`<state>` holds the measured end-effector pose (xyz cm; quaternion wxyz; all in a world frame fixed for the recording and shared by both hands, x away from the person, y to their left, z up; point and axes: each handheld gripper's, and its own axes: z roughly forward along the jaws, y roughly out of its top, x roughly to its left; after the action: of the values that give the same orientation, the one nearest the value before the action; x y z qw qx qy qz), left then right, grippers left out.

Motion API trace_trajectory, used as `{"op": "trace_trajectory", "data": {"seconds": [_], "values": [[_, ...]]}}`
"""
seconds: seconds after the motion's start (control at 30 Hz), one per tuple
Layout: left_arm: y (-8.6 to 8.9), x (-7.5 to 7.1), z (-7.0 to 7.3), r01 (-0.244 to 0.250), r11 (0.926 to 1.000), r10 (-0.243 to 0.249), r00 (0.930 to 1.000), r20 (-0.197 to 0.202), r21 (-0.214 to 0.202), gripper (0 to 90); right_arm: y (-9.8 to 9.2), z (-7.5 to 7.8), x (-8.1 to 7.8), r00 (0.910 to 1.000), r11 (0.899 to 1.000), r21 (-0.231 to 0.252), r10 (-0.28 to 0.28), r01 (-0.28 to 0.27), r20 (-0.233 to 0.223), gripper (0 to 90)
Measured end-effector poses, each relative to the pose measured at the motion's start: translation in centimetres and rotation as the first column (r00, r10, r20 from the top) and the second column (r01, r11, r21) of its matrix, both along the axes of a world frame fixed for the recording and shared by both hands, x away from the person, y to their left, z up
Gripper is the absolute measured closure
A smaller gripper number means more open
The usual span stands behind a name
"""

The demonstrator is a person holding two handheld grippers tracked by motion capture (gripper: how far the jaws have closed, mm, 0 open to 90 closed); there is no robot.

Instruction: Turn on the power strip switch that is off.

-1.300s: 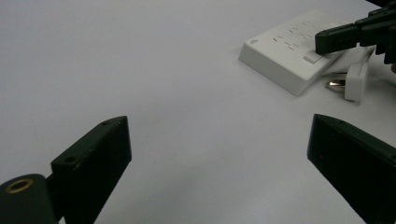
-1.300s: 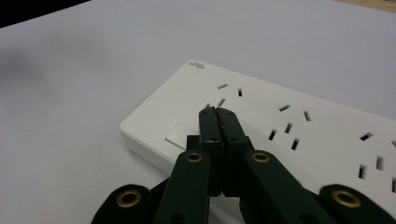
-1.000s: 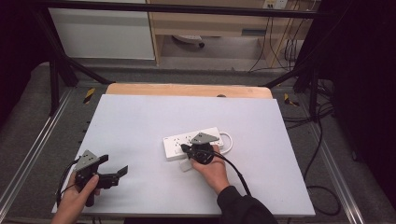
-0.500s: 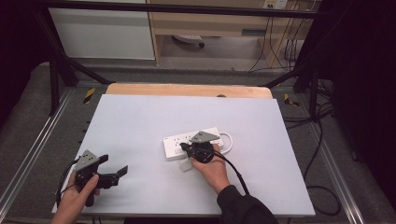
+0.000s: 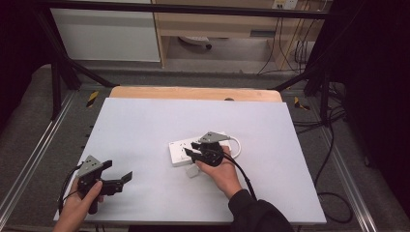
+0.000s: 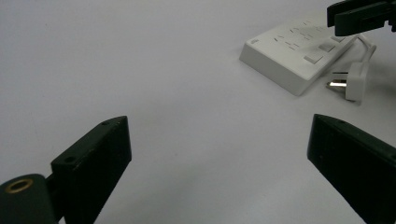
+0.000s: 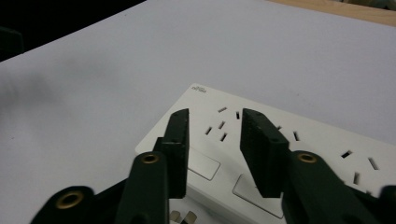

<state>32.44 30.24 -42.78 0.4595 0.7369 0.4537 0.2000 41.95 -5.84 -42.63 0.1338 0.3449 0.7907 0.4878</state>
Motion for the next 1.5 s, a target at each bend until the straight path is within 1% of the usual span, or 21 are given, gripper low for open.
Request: {"op": "trace_trajectory", "data": {"seconds": [0.1,0.17,0.2,0.27,0.37,0.47,0.53,0.57,0.63,0.73,0.87,0.93,1.07,1.17,1.27,1.33,1.5], "values": [[0.0,0.0,0.0,-0.001,1.0000,0.001,1.0000,0.000,0.000,6.5,0.0,0.1,0.2,0.9996,1.000,0.003,0.004,-0.004,-0.029,48.2],[0.0,0.0,0.0,-0.001,1.0000,0.001,1.0000,0.000,0.000,6.5,0.0,0.2,0.4,0.9988,1.000,-0.010,0.000,0.000,-0.050,41.7],[0.0,0.0,0.0,0.000,1.0000,0.000,1.0000,0.000,0.000,6.5,0.0,0.1,0.5,0.9980,1.000,-0.011,-0.004,0.003,-0.064,38.9],[0.0,0.0,0.0,-0.001,1.0000,0.001,1.0000,0.000,0.000,6.4,-0.1,0.2,0.7,0.9971,1.000,-0.018,-0.005,0.003,-0.077,33.8],[0.0,0.0,0.0,-0.001,1.0000,0.001,1.0000,-0.001,-0.001,6.5,-0.3,0.4,0.8,0.9950,0.999,-0.028,-0.021,0.018,-0.098,27.3],[0.0,0.0,0.0,0.000,1.0000,0.000,1.0000,-0.002,0.000,6.5,-0.4,0.7,0.9,0.9939,0.999,-0.033,-0.030,0.026,-0.106,18.9],[0.0,0.0,0.0,0.000,1.0000,0.000,1.0000,-0.003,0.001,6.5,-0.6,0.8,0.9,0.9936,0.998,-0.049,-0.044,0.039,-0.104,12.1],[0.0,0.0,0.0,-0.001,1.0000,0.001,1.0000,-0.003,0.001,6.5,-0.6,0.9,0.9,0.9927,0.997,-0.055,-0.050,0.045,-0.110,9.3],[0.0,0.0,0.0,-0.001,1.0000,0.001,1.0000,-0.003,0.002,6.5,-0.8,1.0,1.0,0.9924,0.997,-0.062,-0.055,0.048,-0.110,5.8],[0.0,0.0,0.0,-0.002,1.0000,0.002,1.0000,-0.004,0.004,6.5,-1.2,1.3,1.1,0.9931,0.997,-0.057,-0.048,0.042,-0.107,3.6],[0.0,0.0,0.0,-0.002,1.0000,0.002,1.0000,-0.005,0.004,6.4,-1.7,1.7,1.0,0.9946,0.997,-0.058,-0.048,0.042,-0.092,3.4],[0.0,0.0,-0.1,-0.003,1.0000,0.003,1.0000,-0.005,0.004,6.4,-2.0,1.9,0.9,0.9946,0.997,-0.058,-0.053,0.047,-0.089,3.4],[0.0,0.0,-0.1,-0.002,1.0000,0.002,1.0000,-0.006,0.004,6.5,-2.9,2.6,0.7,0.9957,0.997,-0.044,-0.064,0.062,-0.066,3.7],[0.0,0.0,-0.1,-0.001,1.0000,0.001,1.0000,-0.007,0.007,6.4,-3.8,3.2,0.6,0.9960,0.997,-0.028,-0.074,0.072,-0.050,4.0],[0.0,0.0,0.0,0.001,1.0000,-0.001,1.0000,-0.005,0.007,6.5,-4.9,3.7,0.3,0.9956,0.996,-0.024,-0.089,0.088,-0.031,4.1],[-0.1,0.0,-0.1,0.006,0.9999,-0.006,1.0000,-0.001,0.009,6.5,-5.7,4.1,0.1,0.9942,0.994,-0.017,-0.104,0.103,-0.027,4.1],[-0.2,0.1,-0.1,0.003,0.9999,-0.003,1.0000,-0.004,0.016,6.5,-7.9,5.2,-0.7,0.9903,0.990,0.011,-0.139,0.139,-0.001,4.2]]}}
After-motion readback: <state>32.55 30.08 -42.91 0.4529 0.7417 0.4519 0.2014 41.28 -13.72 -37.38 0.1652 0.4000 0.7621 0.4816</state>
